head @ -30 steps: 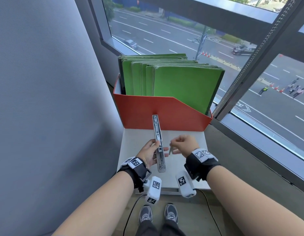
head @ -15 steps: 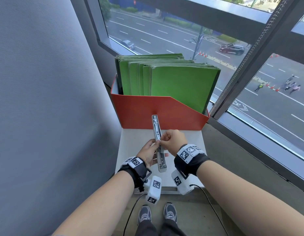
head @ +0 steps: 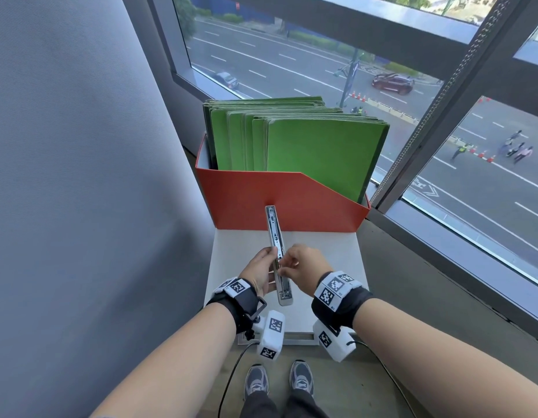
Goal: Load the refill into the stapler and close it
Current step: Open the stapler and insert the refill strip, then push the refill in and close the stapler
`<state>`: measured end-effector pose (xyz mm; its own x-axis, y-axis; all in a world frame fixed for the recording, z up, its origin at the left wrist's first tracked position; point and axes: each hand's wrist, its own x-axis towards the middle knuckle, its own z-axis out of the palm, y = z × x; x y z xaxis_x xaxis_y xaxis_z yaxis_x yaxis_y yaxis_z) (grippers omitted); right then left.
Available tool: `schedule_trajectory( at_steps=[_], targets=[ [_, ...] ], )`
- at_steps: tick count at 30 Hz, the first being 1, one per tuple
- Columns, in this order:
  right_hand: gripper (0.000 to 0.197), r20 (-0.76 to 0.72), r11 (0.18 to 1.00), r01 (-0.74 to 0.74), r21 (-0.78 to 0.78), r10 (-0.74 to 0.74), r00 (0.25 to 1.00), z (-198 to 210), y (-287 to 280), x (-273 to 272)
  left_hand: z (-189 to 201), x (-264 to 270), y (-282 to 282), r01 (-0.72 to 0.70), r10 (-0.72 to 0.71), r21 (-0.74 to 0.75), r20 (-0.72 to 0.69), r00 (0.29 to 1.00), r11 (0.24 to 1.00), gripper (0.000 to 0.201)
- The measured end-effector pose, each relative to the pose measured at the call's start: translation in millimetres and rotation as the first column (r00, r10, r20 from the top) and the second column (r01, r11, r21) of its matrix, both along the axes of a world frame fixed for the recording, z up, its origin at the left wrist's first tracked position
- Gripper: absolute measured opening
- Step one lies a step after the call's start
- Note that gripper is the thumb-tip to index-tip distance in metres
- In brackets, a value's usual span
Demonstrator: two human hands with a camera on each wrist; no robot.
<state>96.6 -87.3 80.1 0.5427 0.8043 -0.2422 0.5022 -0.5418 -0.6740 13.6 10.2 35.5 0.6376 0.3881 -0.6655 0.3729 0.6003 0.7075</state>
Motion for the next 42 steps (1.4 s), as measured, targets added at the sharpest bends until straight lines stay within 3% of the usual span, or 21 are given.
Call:
schedule_trajectory(
  at_steps=[10,15,17,22,29,32,37,40,42],
  targets=[
    [0.030,0.131,0.981,-0.184,-0.057,0.190,0.973,-13,-26,-3,1,-1,-2,-0.009,0.009,-0.021,0.022,1.000,1.000,0.016],
    [0.033,0.310,0.910,-0.363,-0.202,0.411,0.857,-4,-35,0,1,-2,-3,-0.015,0.016,-0.027,0.018,1.000,1.000,0.018],
    [0.032,0.237,0.927,-0.336,-0.165,0.368,0.899,7,-31,11,2,-2,-3,-0.003,0.003,-0.017,0.026,1.000,1.000,0.018],
    [0.034,0.044,0.997,-0.041,-0.063,0.044,0.998,25,4,52,12,-2,-10,0.044,-0.042,-0.023,0.085,0.995,0.999,0.029],
    [0.041,-0.129,0.981,0.169,-0.098,-0.181,0.975,22,48,68,11,1,-20,0.050,-0.045,-0.050,0.091,0.995,0.997,0.026],
    [0.034,-0.237,0.966,0.253,-0.053,-0.259,0.936,18,58,70,11,2,-22,0.043,-0.039,-0.055,0.079,0.996,0.998,0.024],
    [0.028,-0.307,0.954,0.296,-0.052,-0.297,0.904,17,59,72,10,1,-21,0.040,-0.036,-0.080,0.047,0.998,0.996,0.023],
    [0.027,-0.240,0.966,0.259,0.026,-0.245,0.939,20,56,71,7,3,-17,0.013,-0.010,-0.124,0.020,1.000,0.992,0.023],
    [0.024,-0.189,0.977,0.197,0.086,-0.178,0.966,24,53,67,7,6,-14,-0.033,0.033,-0.188,-0.006,0.999,0.982,0.037]
  ],
)
